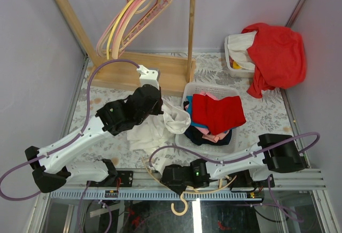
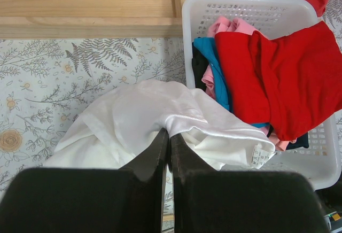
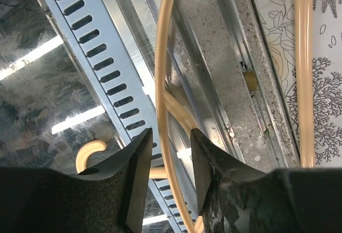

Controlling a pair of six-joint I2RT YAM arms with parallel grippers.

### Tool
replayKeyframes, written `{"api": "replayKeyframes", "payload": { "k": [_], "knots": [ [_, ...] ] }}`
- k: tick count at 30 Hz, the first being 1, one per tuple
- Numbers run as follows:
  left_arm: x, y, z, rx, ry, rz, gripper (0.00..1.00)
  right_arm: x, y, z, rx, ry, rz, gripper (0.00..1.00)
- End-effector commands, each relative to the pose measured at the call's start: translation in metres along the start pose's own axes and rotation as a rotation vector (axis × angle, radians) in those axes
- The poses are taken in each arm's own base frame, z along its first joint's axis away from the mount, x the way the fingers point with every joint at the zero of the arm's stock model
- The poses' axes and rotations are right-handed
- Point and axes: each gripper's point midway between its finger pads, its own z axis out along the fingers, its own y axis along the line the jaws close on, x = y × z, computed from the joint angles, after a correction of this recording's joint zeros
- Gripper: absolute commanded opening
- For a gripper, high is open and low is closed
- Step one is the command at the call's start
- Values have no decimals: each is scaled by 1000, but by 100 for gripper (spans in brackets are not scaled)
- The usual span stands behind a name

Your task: Place the t-shirt on the hanger

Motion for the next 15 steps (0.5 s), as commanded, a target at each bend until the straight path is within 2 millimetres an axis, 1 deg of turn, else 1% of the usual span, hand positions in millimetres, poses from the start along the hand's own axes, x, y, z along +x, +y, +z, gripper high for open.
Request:
{"api": "replayKeyframes", "payload": {
  "k": [1, 6, 10, 14, 15],
  "knots": [
    [-8, 1, -5, 5, -28, -21, 0, 72, 91, -19, -164, 78, -303, 43],
    [-8, 2, -5, 3, -25, -18, 0, 81, 84, -4, -99, 137, -320, 44],
    [-7, 1, -3, 3, -21, -16, 0, 83, 87, -5, -106, 146, -330, 43],
    [-7, 1, -3, 3, -22, -18, 0, 85, 89, -6, -105, 146, -341, 36],
    [-7, 1, -3, 2, -21, -19, 0, 85, 90, -8, -106, 142, -347, 32]
  ]
}}
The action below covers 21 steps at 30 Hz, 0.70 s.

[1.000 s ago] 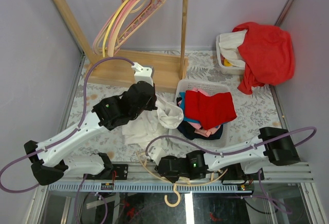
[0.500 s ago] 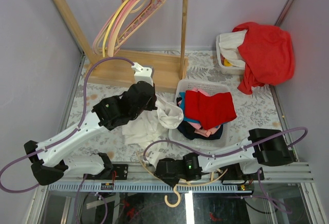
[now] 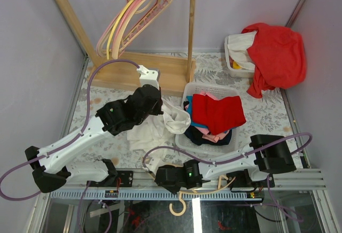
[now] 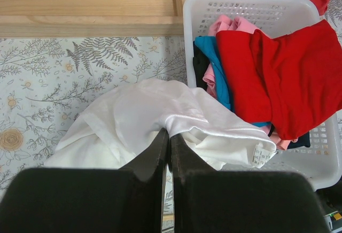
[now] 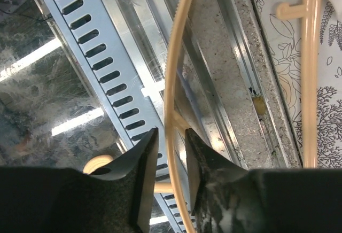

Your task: Place the t-shirt on the hanger

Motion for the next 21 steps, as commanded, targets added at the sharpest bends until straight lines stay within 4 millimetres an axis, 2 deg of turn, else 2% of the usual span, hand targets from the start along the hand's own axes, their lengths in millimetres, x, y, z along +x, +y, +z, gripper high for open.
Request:
{"api": "replayKeyframes", "payload": {
  "k": [1, 6, 11, 16, 18, 21],
  "knots": [
    [-8, 1, -4, 6, -28, -24, 0, 97, 83, -24, -110, 115, -355, 30],
    [-8, 0, -4, 9, -28, -29, 0, 92, 87, -35, -106, 82, -364, 24],
    [-10, -2, -5, 17, -30, -35, 0, 85, 91, -50, -100, 31, -369, 30],
    [-11, -2, -6, 20, -34, -38, 0, 78, 96, -67, -114, -38, -372, 32],
    [-12, -3, -5, 21, -34, -37, 0, 77, 99, -70, -131, -55, -370, 38],
    [-11, -4, -4, 20, -32, -35, 0, 80, 101, -71, -150, -52, -369, 39]
  ]
}}
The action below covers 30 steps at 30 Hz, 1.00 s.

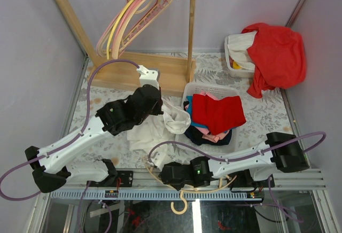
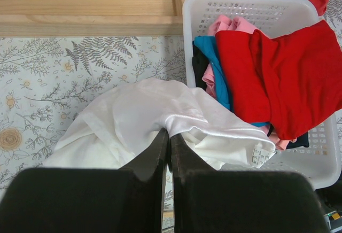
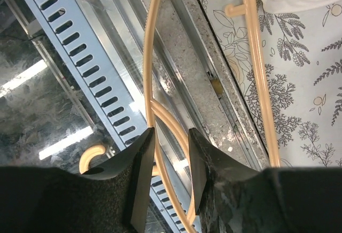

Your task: Place the t-shirt on the hanger

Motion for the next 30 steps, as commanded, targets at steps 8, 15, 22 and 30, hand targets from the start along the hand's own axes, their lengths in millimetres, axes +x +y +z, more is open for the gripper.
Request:
{"api": "replayKeyframes", "payload": {
  "k": [8, 15, 22, 30],
  "knots": [
    [-10, -3, -5, 19, -31, -29, 0, 116, 128, -51, -302, 69, -380, 41],
    [-8, 0, -6, 17, -28, -34, 0, 125, 137, -47, -334, 91, -381, 42],
    [-7, -1, -5, 18, -25, -34, 0, 126, 142, -48, -329, 87, -388, 44],
    [-8, -3, -5, 25, -26, -34, 0, 115, 143, -71, -290, 14, -393, 37]
  ]
}}
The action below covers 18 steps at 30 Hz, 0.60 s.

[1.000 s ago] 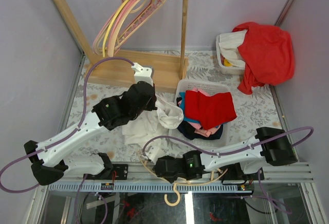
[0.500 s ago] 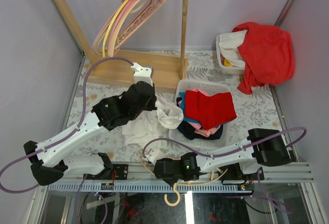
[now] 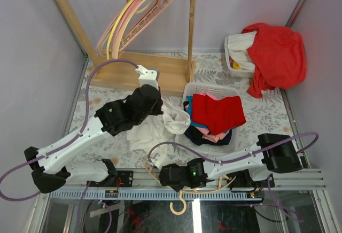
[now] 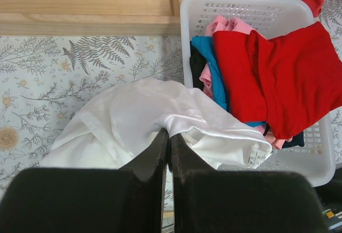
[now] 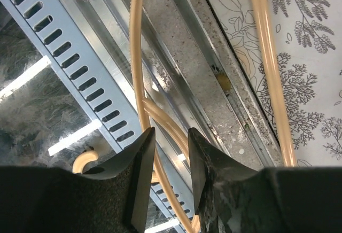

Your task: Place the t-shirt on the hanger

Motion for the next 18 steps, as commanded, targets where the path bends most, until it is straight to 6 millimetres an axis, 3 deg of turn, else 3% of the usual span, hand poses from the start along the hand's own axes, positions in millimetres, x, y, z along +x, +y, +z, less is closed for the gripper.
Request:
{"api": "replayKeyframes", "payload": {
  "k": [1, 5, 18],
  "knots": [
    [-9, -2, -3, 15, -27, -23, 0, 112, 136, -85, -291, -27, -458, 35],
    [-11, -3, -5, 20, -33, -26, 0, 118, 141, -85, -297, -10, -467, 28],
    [-8, -2, -7, 27, -22, -33, 0, 146, 160, -84, -365, 56, -466, 36]
  ]
}}
